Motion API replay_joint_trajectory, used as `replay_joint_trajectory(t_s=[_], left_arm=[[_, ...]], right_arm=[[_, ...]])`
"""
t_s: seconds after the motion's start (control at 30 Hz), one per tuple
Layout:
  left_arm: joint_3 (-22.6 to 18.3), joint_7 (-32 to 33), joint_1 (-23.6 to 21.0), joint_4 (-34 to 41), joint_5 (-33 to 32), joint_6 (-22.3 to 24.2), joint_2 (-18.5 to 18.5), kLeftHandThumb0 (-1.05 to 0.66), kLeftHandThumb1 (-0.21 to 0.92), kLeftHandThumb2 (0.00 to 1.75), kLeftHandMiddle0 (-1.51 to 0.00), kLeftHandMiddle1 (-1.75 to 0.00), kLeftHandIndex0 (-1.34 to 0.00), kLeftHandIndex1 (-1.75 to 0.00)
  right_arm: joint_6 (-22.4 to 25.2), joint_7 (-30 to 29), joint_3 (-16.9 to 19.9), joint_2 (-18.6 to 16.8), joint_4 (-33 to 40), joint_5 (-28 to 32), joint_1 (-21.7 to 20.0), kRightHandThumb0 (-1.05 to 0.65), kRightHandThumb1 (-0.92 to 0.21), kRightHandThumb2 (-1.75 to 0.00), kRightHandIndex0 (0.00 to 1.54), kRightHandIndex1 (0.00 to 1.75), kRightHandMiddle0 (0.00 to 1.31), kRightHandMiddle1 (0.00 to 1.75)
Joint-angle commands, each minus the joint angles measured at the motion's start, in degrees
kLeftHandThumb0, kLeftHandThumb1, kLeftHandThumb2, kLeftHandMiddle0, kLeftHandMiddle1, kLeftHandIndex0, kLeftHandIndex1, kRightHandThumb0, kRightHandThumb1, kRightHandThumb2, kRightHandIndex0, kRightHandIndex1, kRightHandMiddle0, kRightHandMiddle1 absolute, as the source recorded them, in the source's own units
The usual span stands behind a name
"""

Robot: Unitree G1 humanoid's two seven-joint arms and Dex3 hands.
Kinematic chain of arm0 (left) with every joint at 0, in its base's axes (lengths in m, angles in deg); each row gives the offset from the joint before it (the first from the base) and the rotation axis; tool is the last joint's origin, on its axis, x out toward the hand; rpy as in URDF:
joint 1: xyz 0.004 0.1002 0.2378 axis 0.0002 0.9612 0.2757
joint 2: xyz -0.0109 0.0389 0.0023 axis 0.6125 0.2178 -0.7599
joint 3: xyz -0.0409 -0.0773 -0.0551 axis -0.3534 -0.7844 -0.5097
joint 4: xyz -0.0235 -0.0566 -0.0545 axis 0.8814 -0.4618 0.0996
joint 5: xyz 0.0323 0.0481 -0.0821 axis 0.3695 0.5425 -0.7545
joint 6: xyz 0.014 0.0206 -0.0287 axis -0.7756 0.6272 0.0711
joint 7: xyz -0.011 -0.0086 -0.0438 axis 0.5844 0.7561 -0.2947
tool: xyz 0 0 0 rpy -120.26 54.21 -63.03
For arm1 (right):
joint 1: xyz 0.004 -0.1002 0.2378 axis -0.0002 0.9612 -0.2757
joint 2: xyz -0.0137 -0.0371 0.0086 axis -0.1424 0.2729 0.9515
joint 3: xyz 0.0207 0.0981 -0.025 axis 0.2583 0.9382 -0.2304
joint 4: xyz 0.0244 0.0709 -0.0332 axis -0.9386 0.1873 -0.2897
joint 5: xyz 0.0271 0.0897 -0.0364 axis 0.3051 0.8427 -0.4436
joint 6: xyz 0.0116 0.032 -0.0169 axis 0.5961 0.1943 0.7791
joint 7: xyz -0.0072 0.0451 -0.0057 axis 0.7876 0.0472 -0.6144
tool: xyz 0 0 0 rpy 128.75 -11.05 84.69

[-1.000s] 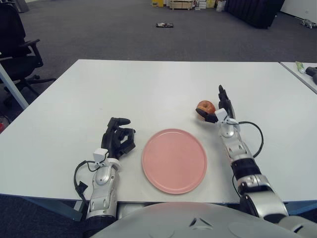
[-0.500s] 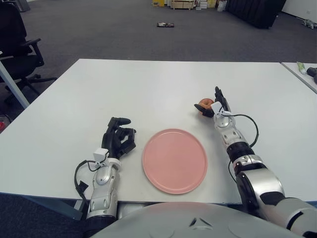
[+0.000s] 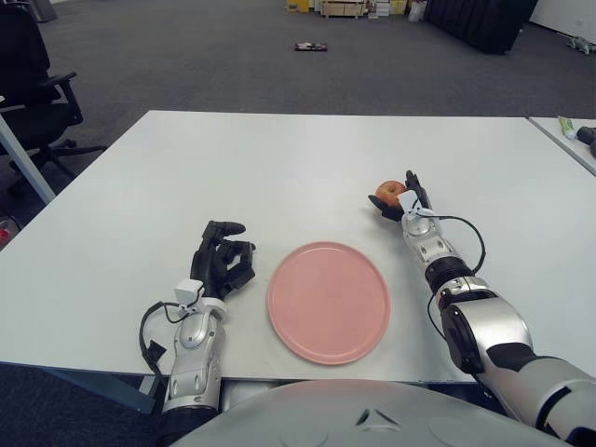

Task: Put the apple into the plate.

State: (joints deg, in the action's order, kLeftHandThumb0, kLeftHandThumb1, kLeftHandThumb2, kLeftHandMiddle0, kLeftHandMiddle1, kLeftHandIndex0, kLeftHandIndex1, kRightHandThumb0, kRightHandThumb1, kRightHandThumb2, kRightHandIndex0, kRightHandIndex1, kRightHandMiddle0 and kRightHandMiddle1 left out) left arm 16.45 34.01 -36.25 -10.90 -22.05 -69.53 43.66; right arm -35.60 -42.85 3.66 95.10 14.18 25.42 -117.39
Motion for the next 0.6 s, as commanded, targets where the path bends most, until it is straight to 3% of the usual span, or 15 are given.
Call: replay_joint_trajectory(t_s=[0.0, 0.53, 0.57], left_arm=[[-0.2, 0.3, 0.2, -0.2, -0.3, 1.0, 0.0, -0.01, 0.59, 0.95, -0.44, -1.57, -0.29, -1.75], [-0.2, 0.5, 0.4, 0.5, -0.1, 1.9, 0.1, 0.00, 0.60, 0.92, -0.44, -1.55, -0.29, -1.75], [-0.3, 0.5, 0.5, 0.5, -0.2, 2.0, 0.1, 0.00, 0.60, 0.92, -0.45, -1.55, -0.29, -1.75]], right_arm=[[0.6, -1.0, -0.2, 0.5, -2.2, 0.2, -1.9, -0.71, -0.58, -0.74, 0.00, 0.31, 0.00, 0.27], [-0.9, -2.6, 0.2, 0.2, -2.6, 1.6, -1.4, -0.43, -0.46, -1.00, 0.00, 0.89, 0.00, 0.71], [-1.3, -2.6, 0.5, 0.2, -2.2, 1.9, -1.2, -0.40, -0.44, -1.03, 0.00, 0.98, 0.00, 0.81]])
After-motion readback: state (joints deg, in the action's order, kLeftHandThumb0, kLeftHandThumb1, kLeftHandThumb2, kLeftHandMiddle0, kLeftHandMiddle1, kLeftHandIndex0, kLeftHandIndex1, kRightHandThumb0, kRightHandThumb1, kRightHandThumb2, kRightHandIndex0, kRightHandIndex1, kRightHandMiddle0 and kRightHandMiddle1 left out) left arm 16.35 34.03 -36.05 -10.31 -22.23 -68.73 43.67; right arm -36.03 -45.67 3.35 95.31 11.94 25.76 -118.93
